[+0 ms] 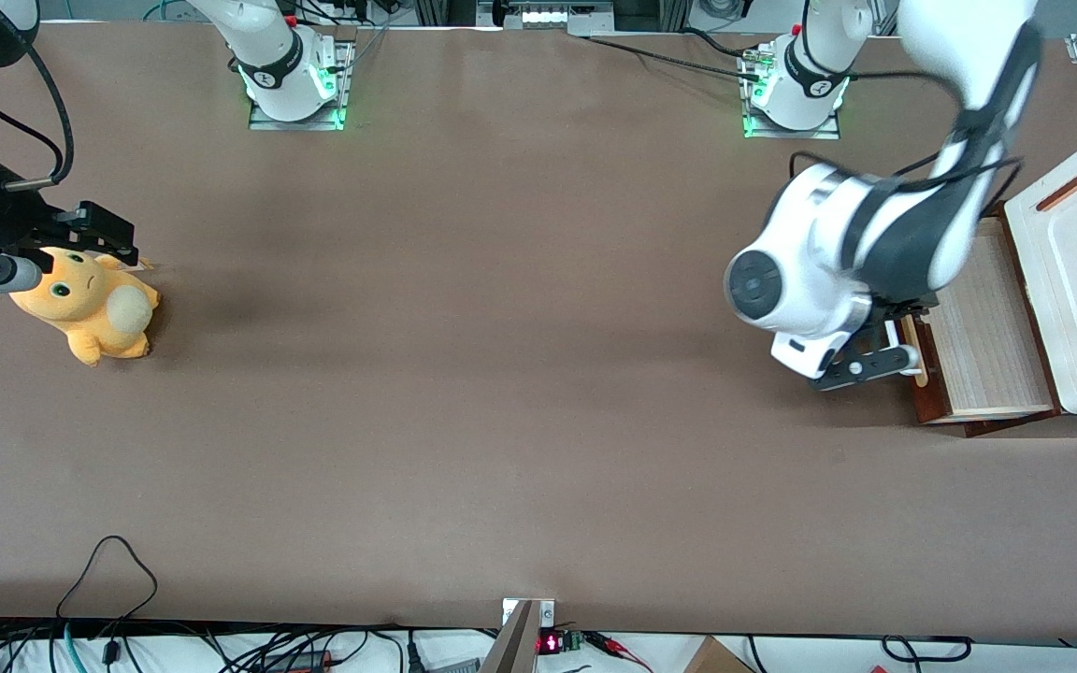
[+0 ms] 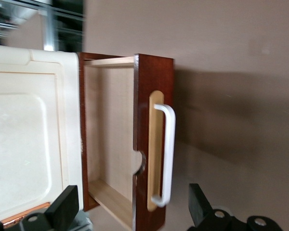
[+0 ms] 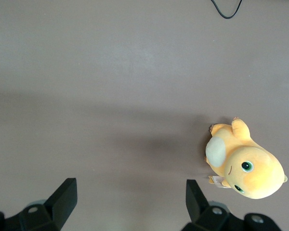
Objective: Open lower drawer with left arm only
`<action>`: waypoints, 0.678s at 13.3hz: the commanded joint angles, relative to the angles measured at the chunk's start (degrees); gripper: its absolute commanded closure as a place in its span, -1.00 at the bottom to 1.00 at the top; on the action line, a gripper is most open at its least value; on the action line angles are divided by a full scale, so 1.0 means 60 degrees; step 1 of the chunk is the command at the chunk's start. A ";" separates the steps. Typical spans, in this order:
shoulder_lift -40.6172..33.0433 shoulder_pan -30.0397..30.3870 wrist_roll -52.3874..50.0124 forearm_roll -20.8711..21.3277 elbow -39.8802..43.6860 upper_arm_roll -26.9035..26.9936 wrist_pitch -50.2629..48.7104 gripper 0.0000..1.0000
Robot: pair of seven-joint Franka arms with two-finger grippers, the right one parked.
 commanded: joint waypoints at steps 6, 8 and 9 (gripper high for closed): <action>-0.2964 -0.0099 0.4648 -0.5965 0.0004 0.3310 0.1426 -1.00; -0.3360 -0.0099 0.5964 -0.7181 -0.0507 0.4232 0.1996 -1.00; -0.3594 -0.0114 0.6319 -0.7345 -0.0873 0.4454 0.2377 -1.00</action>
